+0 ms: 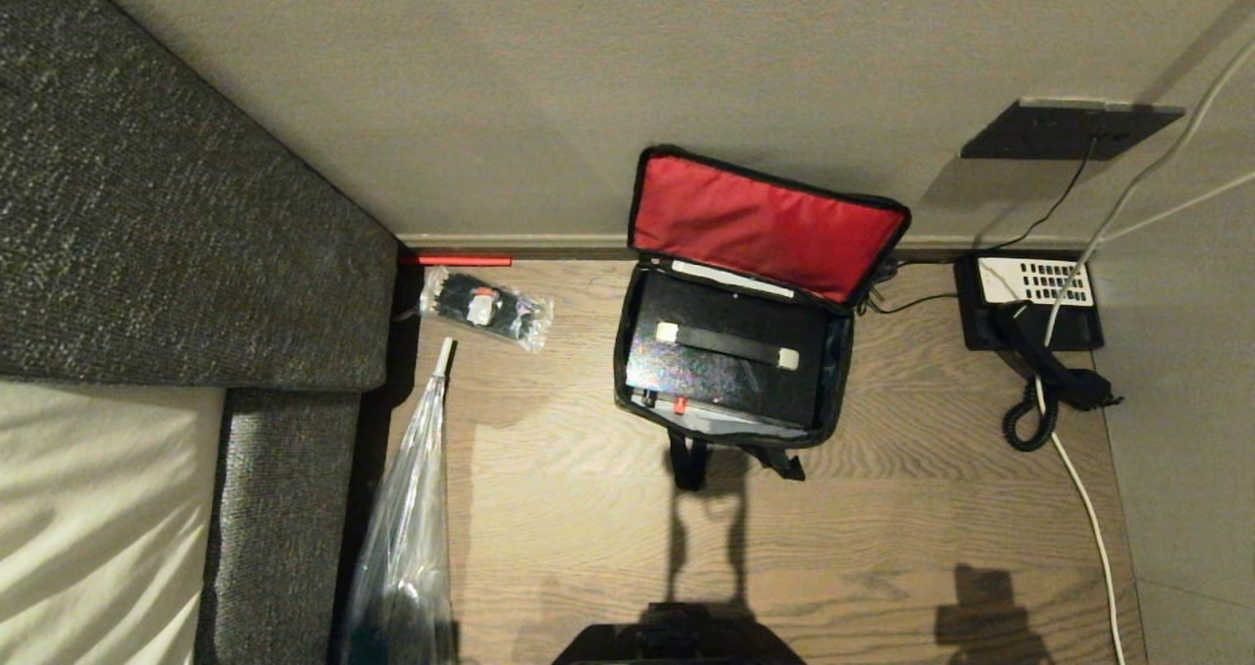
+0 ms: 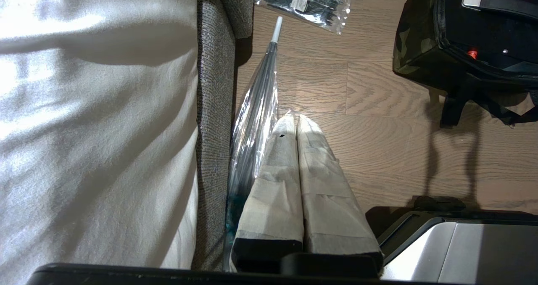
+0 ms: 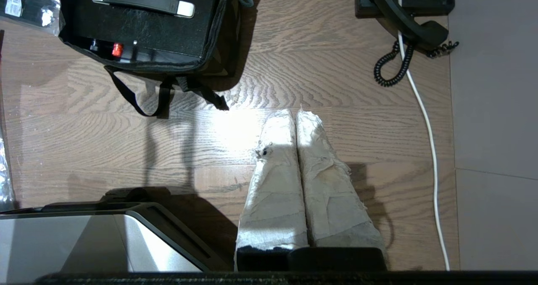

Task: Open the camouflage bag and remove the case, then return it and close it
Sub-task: Open the top of the storage box

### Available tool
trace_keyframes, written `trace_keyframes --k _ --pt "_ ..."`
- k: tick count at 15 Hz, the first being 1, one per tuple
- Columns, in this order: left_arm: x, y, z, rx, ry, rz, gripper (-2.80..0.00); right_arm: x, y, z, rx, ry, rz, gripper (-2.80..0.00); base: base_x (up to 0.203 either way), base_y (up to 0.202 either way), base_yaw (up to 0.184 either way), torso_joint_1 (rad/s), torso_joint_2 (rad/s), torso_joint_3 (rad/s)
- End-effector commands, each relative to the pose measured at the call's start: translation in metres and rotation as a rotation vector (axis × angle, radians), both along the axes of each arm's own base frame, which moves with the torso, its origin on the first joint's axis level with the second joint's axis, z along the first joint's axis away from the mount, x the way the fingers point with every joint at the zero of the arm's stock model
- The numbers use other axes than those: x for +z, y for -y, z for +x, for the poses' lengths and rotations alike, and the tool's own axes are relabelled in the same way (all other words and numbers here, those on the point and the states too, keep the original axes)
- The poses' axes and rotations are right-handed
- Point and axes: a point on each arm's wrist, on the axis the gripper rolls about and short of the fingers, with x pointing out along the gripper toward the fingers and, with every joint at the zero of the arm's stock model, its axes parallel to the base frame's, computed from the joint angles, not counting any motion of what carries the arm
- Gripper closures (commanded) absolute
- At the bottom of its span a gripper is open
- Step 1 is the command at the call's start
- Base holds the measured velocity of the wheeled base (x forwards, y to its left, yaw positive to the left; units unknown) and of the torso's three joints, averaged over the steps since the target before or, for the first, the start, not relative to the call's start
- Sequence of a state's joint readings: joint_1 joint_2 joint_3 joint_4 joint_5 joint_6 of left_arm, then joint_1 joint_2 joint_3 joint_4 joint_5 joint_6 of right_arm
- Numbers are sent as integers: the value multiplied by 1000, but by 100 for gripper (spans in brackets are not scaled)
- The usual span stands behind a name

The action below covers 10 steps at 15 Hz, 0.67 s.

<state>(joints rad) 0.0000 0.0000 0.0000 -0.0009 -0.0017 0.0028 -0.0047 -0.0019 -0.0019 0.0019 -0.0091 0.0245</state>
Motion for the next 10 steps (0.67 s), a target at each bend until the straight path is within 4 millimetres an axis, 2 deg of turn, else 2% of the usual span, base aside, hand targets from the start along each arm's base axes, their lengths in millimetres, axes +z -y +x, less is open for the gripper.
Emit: trace_keyframes --k 1,10 --pt "0 0 0 0 1 0 0 0 0 0 0 -6 0 0 0 0 0 0 0 0" --pt "0 0 0 0 1 0 0 0 0 1 0 -7 0 0 0 0 0 0 0 0"
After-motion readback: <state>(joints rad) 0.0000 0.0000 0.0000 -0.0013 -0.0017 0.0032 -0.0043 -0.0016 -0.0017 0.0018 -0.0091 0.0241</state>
